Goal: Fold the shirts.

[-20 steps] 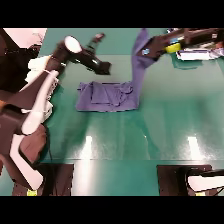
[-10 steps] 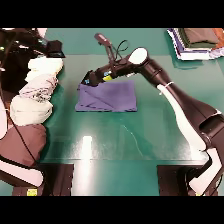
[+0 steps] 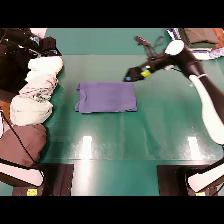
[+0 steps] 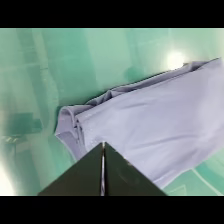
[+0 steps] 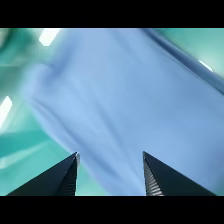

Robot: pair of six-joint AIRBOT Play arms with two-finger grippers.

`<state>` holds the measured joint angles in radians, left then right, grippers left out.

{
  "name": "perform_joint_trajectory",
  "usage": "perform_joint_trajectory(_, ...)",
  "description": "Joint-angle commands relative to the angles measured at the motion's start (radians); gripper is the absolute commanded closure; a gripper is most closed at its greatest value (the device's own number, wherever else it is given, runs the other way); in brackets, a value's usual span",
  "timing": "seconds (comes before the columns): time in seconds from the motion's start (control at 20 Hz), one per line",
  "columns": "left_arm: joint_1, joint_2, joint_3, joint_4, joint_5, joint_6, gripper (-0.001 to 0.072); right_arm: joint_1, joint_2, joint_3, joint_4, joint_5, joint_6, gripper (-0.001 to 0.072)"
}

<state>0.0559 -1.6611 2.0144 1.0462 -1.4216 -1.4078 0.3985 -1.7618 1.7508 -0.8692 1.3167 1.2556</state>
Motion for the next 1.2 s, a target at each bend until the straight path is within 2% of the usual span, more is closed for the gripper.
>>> perform_joint_trajectory(0.0, 0.0, 0.0, 0.0, -0.026, 0.0, 0.002, 0.0682, -0.157, 0.047, -0.188, -0.039, 0.032, 0.042, 0.0095)
perform_joint_trajectory(0.05, 0.0, 0.0, 0.0, -0.032, 0.004, 0.002, 0.0682, -0.182, 0.039, -0.237, -0.038, 0.011, 0.042, -0.0008)
perform_joint_trajectory(0.2, 0.0, 0.0, 0.0, -0.039, 0.022, 0.002, 0.0681, -0.204, -0.008, -0.335, 0.076, -0.06, 0.033, -0.0005)
perform_joint_trajectory(0.35, 0.0, 0.0, 0.0, -0.039, 0.024, 0.002, 0.0681, -0.164, -0.086, -0.352, 0.234, -0.113, -0.035, -0.0002)
perform_joint_trajectory(0.6, 0.0, 0.0, 0.0, -0.039, 0.023, 0.002, 0.0681, -0.043, -0.199, -0.22, 0.276, -0.118, -0.034, 0.0024)
perform_joint_trajectory(0.65, 0.0, 0.0, 0.0, -0.039, 0.021, 0.002, 0.0681, -0.019, -0.216, -0.193, 0.276, -0.115, -0.034, 0.0092)
perform_joint_trajectory(0.75, 0.0, 0.0, 0.0, -0.04, 0.008, 0.002, 0.0681, 0.019, -0.233, -0.156, 0.274, -0.104, -0.036, 0.0383)
perform_joint_trajectory(0.8, 0.0, 0.0, 0.0, -0.041, 0.003, 0.002, 0.0682, 0.03, -0.232, -0.148, 0.268, -0.112, -0.046, 0.0483)
perform_joint_trajectory(0.85, 0.0, 0.0, 0.0, -0.04, 0.0, 0.002, 0.0682, 0.033, -0.232, -0.135, 0.262, -0.112, -0.054, 0.0617)
perform_joint_trajectory(1.05, -0.049, 0.0, 0.0, -0.042, -0.001, 0.002, 0.0682, -0.05, -0.163, -0.162, 0.265, -0.114, -0.018, 0.0699)
perform_joint_trajectory(1.15, -0.1, 0.0, 0.0, -0.041, 0.0, 0.014, 0.0682, -0.142, -0.055, -0.251, 0.25, -0.126, -0.019, 0.0699)
